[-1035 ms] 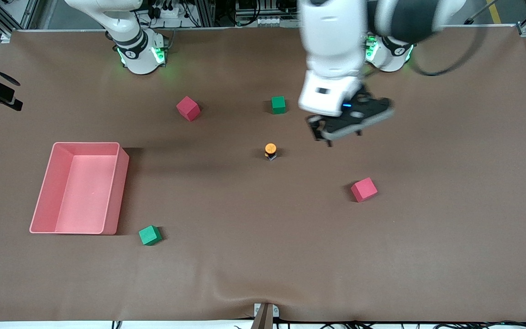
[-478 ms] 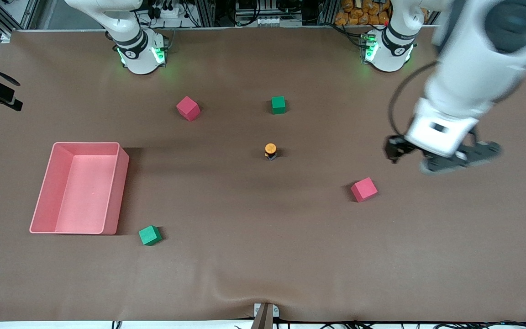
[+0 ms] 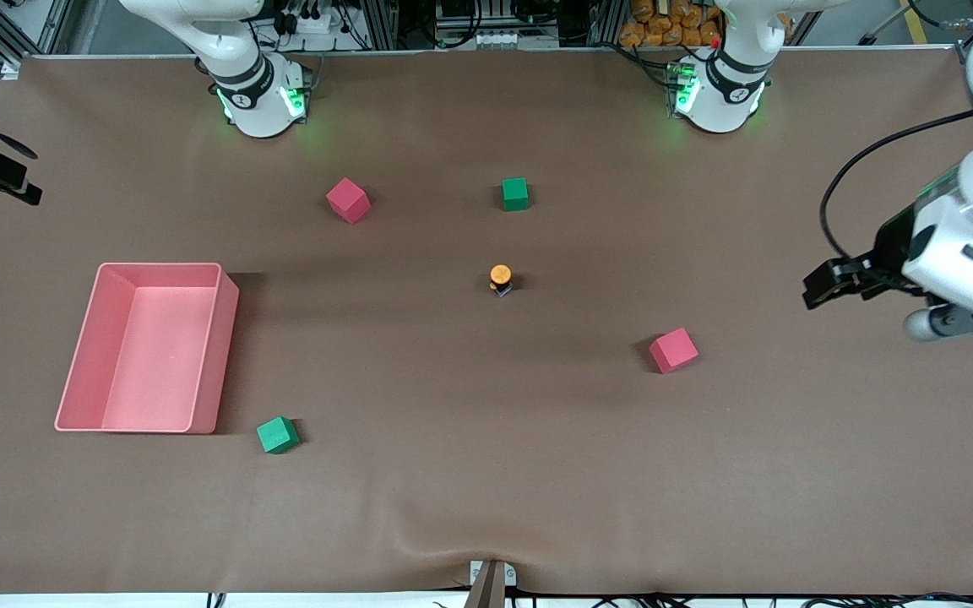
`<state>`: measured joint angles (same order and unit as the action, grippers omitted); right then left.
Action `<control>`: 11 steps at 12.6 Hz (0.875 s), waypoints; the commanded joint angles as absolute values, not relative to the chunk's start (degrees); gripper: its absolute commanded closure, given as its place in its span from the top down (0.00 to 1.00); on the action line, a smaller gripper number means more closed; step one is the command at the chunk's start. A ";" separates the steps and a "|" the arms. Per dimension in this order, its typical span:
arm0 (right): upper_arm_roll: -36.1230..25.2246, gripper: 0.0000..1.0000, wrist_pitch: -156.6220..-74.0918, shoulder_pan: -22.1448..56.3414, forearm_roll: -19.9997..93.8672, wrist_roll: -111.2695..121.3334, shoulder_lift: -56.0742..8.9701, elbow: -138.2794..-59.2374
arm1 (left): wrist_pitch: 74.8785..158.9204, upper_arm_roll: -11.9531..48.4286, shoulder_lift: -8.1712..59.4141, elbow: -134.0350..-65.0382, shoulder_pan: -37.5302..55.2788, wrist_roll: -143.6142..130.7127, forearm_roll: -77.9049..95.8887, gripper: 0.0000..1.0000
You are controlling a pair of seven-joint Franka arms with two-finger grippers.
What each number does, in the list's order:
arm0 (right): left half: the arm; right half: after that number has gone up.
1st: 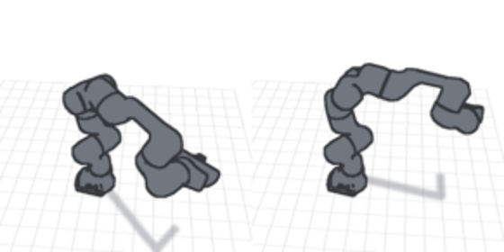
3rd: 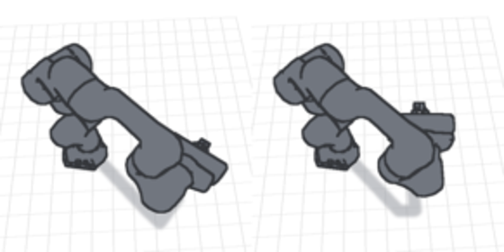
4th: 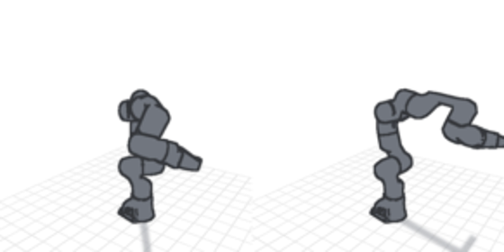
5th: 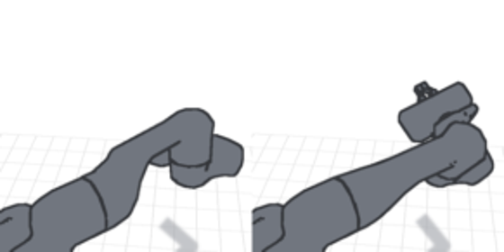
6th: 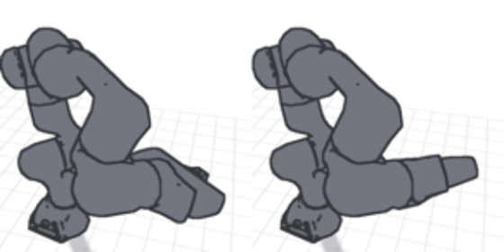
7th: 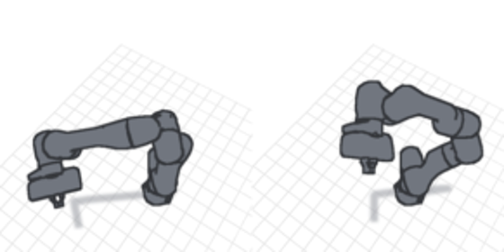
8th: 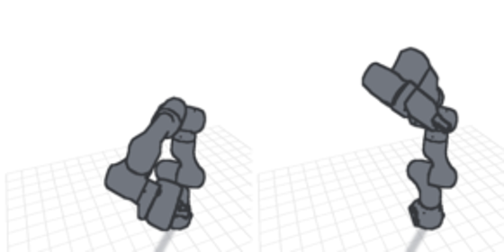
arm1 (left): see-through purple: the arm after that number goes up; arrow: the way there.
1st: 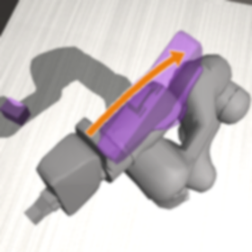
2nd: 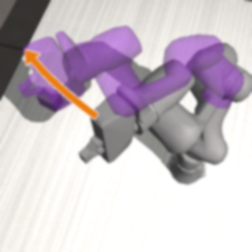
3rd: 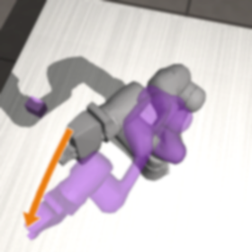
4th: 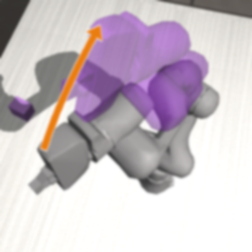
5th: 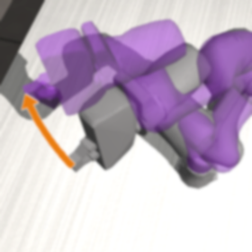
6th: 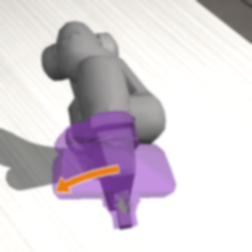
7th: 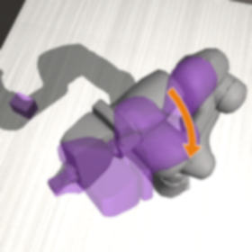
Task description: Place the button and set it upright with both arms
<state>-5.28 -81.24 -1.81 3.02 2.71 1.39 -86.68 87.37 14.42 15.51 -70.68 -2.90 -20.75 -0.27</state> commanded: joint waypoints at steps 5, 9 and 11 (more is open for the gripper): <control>-5.19 1.00 -80.33 -2.20 3.25 2.90 0.97 -85.52 | 83.32 13.19 -2.32 -84.06 -1.77 -16.43 1.67 0.74; -5.19 1.00 -80.42 -2.20 3.25 2.90 0.97 -85.52 | 83.41 12.31 -9.93 -91.85 -0.97 -15.39 1.58 0.74; -5.19 1.00 -80.42 -2.20 3.25 2.90 0.97 -85.52 | 83.41 10.11 -7.57 -89.04 0.52 -15.99 1.14 0.74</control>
